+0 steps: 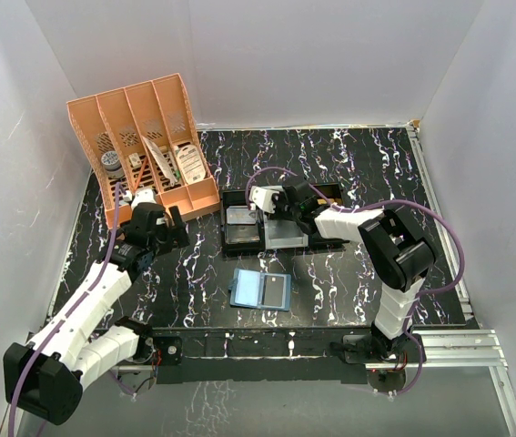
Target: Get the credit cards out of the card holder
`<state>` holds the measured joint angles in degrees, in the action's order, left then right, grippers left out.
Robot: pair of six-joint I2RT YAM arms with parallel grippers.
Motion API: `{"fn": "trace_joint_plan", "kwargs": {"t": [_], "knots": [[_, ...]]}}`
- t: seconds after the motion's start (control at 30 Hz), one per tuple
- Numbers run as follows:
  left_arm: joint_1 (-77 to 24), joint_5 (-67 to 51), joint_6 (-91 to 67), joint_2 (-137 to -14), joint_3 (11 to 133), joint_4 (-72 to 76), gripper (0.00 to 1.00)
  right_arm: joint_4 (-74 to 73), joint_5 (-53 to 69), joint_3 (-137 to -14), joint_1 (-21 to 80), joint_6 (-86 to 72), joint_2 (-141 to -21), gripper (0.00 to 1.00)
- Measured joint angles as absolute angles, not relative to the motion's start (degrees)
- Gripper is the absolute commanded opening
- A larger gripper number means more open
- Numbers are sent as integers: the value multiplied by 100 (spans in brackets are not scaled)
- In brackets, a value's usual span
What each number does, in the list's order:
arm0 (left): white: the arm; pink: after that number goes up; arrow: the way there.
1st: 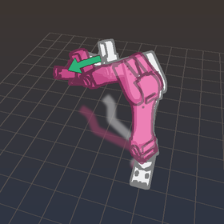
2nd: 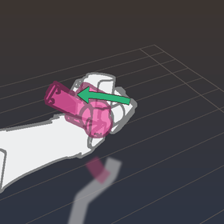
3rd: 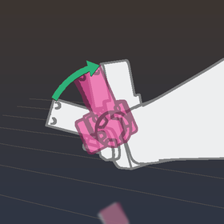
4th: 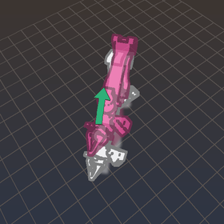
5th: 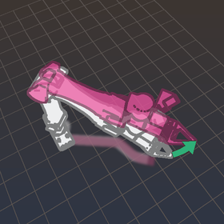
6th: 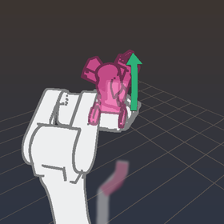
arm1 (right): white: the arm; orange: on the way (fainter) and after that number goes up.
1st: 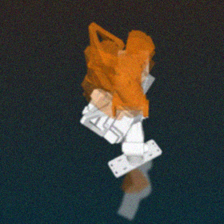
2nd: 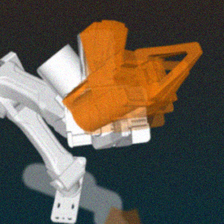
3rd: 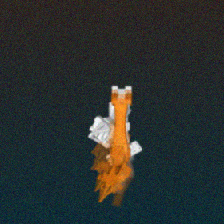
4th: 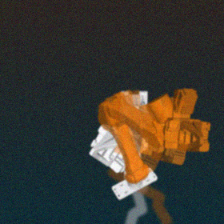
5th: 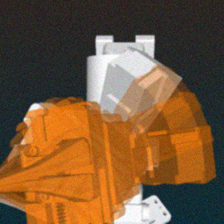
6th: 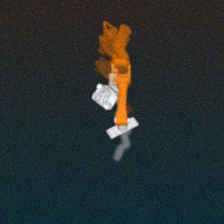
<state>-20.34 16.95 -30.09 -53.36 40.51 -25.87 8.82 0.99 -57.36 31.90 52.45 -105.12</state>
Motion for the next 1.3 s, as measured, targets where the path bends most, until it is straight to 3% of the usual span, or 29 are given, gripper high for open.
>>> {"fn": "trace_joint_plan", "kwargs": {"t": [0.17, 0.83, 1.03, 1.17, 1.23, 1.3], "knots": [[-2034, 1800, -3006, -5395, 4064, -2714, 99, 727, 113, -5736, 3216, 5223, -10510, 48], [-2034, 1483, -2943, -5371, 4066, -2639, 99, 502, 456, -5732, 3216, 4622, -10040, 58], [-2034, 729, -2899, -5168, 4056, -2338, 99, 1232, 401, -5319, 3225, 3035, -8667, 77], [-2034, -294, -2869, -5144, 4056, -2023, 98, 1439, 113, -4939, 3225, 1345, -7710, 84], [-2034, -794, -2884, -5183, 4056, -1874, 98, 1406, -21, -4705, 3225, 493, -7328, 97], [-2034, -1306, -2921, -5273, 4056, -1721, 98, 1214, -78, -4440, 3225, -399, -6969, 98]]}}
